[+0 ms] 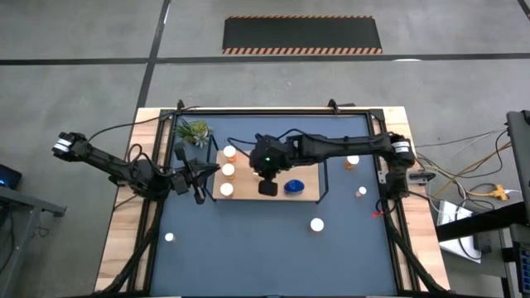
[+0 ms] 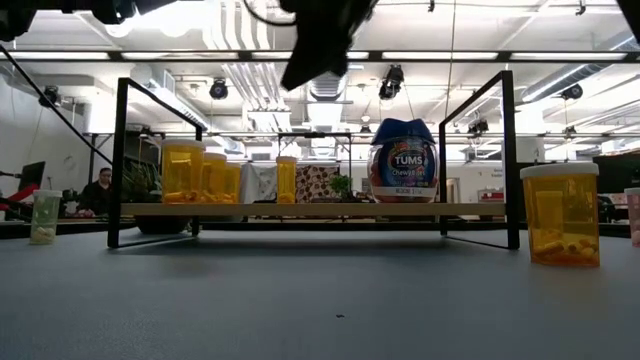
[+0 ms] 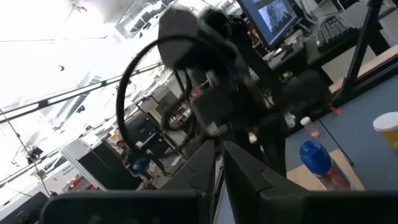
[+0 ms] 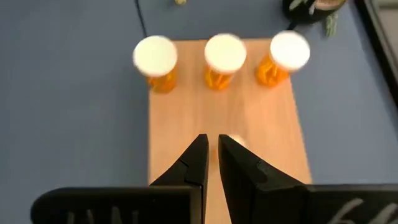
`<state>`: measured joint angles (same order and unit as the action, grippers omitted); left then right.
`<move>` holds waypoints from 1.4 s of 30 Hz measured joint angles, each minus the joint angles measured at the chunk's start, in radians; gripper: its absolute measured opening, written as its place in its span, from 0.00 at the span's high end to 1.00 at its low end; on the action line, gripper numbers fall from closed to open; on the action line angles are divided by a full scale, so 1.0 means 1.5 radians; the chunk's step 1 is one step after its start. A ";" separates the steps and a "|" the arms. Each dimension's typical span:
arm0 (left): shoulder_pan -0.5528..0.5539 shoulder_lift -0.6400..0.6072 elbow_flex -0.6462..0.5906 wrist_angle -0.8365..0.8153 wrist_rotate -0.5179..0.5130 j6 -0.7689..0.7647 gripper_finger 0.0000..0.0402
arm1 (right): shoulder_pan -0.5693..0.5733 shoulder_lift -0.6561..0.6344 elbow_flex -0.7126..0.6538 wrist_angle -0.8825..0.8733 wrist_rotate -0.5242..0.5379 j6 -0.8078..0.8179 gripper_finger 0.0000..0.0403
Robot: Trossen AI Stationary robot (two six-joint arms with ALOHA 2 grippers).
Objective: Pick and place medicine bottles onto shelf by color
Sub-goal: Put the big orange pill bottle on to the shelf
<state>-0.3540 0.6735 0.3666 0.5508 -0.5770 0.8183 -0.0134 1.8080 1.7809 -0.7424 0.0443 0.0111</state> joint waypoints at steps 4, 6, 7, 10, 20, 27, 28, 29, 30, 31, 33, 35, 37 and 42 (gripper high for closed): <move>0.000 0.001 0.000 0.007 0.000 0.000 0.96 | 0.003 -0.046 0.000 -0.078 -0.002 0.114 0.93; 0.000 0.000 0.000 0.007 0.000 0.000 0.96 | -0.003 -0.076 0.000 -0.134 0.000 0.187 0.93; 0.000 0.000 0.000 0.009 0.000 0.001 0.96 | -0.009 -0.090 0.000 -0.167 0.000 0.226 0.93; 0.000 -0.001 0.000 0.012 0.000 0.005 0.96 | -0.028 -0.122 0.000 -0.261 0.025 0.317 0.93; 0.000 -0.001 0.000 0.013 0.000 0.035 0.96 | -0.123 -0.215 -0.001 -0.459 0.096 0.435 0.93; 0.000 0.000 0.000 0.011 0.000 0.038 0.96 | -0.197 -0.264 -0.027 -0.546 0.095 0.476 0.93; 0.000 0.000 0.000 0.012 0.000 0.038 0.96 | -0.207 -0.269 -0.036 -0.553 0.094 0.482 0.93; 0.000 0.000 0.000 0.012 0.000 0.038 0.96 | -0.216 -0.277 -0.049 -0.553 0.093 0.482 0.93; 0.000 0.000 0.000 0.012 0.000 0.038 0.96 | -0.225 -0.286 -0.064 -0.551 0.089 0.482 0.93; 0.000 0.000 0.000 0.011 0.000 0.038 0.96 | -0.236 -0.294 -0.080 -0.551 0.083 0.482 0.93; 0.000 0.000 0.000 0.012 0.000 0.038 0.96 | -0.258 -0.310 -0.114 -0.550 0.067 0.480 0.93; 0.000 0.000 0.000 0.012 0.000 0.038 0.96 | -0.283 -0.323 -0.154 -0.548 0.055 0.473 0.93; 0.000 0.000 0.000 0.012 0.000 0.038 0.96 | -0.308 -0.335 -0.195 -0.538 0.042 0.465 0.93; 0.000 0.000 0.000 0.012 0.000 0.038 0.96 | -0.381 -0.362 -0.311 -0.489 -0.026 0.428 0.93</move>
<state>-0.3538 0.6731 0.3660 0.5686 -0.5770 0.8757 -0.5843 1.2654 1.3145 -1.4760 0.0061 0.6536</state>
